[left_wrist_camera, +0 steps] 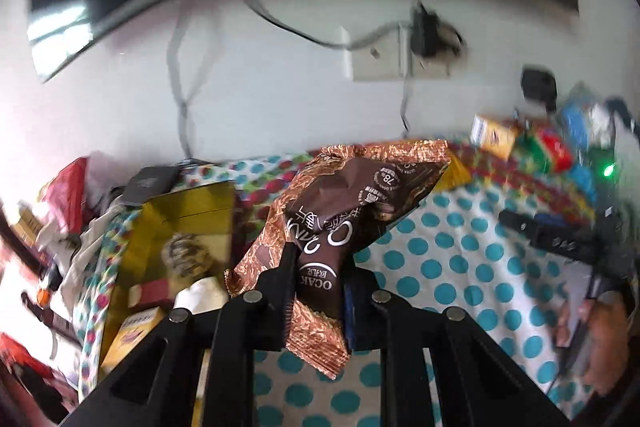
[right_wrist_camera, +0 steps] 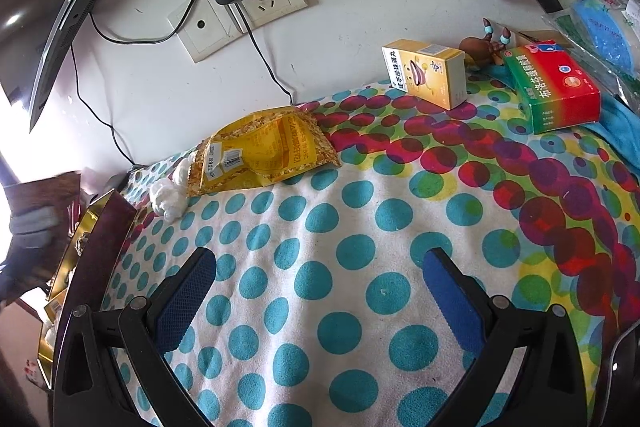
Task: Organize objects
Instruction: 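Carry the brown snack bag over the gold tin with the left gripper, then release the brown bag into the tin with the left gripper while the right grasps the yellow snack bag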
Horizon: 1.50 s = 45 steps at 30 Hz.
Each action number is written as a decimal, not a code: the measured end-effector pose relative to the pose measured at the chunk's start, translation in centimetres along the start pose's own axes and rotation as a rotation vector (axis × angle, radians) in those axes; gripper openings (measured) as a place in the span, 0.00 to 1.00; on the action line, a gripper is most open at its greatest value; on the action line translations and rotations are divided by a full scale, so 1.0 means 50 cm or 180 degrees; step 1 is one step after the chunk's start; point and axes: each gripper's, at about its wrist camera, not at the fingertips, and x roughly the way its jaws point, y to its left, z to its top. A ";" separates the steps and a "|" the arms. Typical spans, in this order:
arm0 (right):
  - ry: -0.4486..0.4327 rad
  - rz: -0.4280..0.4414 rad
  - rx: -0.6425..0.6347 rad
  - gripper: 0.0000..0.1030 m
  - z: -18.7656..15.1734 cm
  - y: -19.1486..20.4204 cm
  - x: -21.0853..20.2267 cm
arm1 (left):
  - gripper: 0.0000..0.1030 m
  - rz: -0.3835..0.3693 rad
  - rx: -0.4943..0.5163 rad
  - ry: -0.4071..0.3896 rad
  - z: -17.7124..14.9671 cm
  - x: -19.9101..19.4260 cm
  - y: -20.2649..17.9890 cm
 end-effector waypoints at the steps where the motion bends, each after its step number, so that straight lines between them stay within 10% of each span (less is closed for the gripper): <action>1: 0.0007 -0.0002 0.0004 1.00 0.000 -0.001 0.001 | 0.19 0.0017 -0.0065 -0.0014 -0.008 -0.014 0.012; 18: 0.0236 -0.0020 -0.0127 1.00 -0.007 0.011 0.025 | 0.19 0.0469 -0.1010 0.0023 -0.231 -0.148 0.247; 33: 0.0031 -0.0874 -0.1601 1.00 -0.014 0.193 0.049 | 0.19 0.0495 -0.1184 -0.0250 -0.252 -0.137 0.253; 45: 0.0018 -0.1239 -0.1913 0.99 0.047 0.282 0.161 | 0.19 0.0441 -0.1310 -0.0176 -0.159 -0.067 0.305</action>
